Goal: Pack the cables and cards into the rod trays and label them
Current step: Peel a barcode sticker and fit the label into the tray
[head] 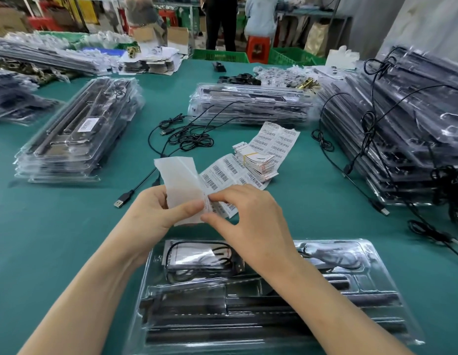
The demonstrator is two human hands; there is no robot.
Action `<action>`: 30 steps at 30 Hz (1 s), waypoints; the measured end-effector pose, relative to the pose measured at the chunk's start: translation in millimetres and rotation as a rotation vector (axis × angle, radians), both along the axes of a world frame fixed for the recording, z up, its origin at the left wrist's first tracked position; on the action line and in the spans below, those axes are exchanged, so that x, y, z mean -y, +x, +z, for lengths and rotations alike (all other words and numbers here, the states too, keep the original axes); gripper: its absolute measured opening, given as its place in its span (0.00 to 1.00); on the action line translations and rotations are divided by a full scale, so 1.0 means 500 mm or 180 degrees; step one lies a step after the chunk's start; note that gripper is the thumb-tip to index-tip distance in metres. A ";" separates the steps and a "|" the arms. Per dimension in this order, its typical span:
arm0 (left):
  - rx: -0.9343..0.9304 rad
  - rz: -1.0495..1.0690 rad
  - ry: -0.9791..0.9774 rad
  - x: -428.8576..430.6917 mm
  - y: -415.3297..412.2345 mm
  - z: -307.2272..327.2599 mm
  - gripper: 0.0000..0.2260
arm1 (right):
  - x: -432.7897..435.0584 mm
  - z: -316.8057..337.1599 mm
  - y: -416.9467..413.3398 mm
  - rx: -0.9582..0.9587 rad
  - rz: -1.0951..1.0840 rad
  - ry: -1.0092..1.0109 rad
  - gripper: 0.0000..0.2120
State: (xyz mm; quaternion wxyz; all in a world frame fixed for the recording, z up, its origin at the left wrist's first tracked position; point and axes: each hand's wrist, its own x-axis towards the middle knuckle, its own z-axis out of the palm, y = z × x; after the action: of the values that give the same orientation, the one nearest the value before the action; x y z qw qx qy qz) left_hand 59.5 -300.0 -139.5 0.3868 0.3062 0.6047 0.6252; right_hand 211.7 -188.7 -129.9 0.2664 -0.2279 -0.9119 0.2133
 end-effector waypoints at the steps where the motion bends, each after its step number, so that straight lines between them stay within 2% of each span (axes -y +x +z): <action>1: 0.0032 -0.0001 0.0007 0.000 0.000 0.000 0.10 | 0.000 0.000 0.001 -0.0034 -0.0022 -0.0001 0.16; 7: 0.0151 -0.0042 -0.0011 -0.001 -0.002 -0.003 0.11 | 0.003 0.000 0.003 -0.0054 -0.0113 0.0130 0.15; 12: 0.0123 0.0023 0.0009 -0.002 -0.001 -0.004 0.14 | 0.004 0.001 0.003 0.0125 -0.0134 0.0612 0.16; 16: 0.0198 0.0118 -0.0005 -0.003 -0.003 -0.005 0.15 | 0.008 -0.001 0.005 -0.0028 -0.0141 0.0933 0.09; 20: 0.0116 0.0061 0.0043 -0.003 -0.006 -0.006 0.19 | 0.009 -0.005 0.005 -0.0051 -0.0137 0.0923 0.08; 24: -0.0259 -0.0102 -0.0074 -0.001 -0.005 -0.004 0.24 | 0.007 -0.008 0.005 -0.0051 -0.0180 0.0929 0.06; 26: -0.0446 -0.0127 -0.0158 -0.001 -0.003 -0.004 0.22 | 0.009 -0.008 0.005 -0.0026 -0.0169 0.0911 0.05; 30: -0.0443 -0.0122 -0.0042 -0.002 -0.002 -0.005 0.18 | 0.008 -0.006 0.006 0.0012 -0.0193 0.0705 0.06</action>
State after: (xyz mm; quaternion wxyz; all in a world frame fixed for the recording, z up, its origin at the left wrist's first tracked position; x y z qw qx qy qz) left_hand 58.6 -298.9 -141.9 0.3578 0.3580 0.6283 0.5909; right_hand 214.5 -192.9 -133.1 0.2945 -0.2250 -0.9231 0.1027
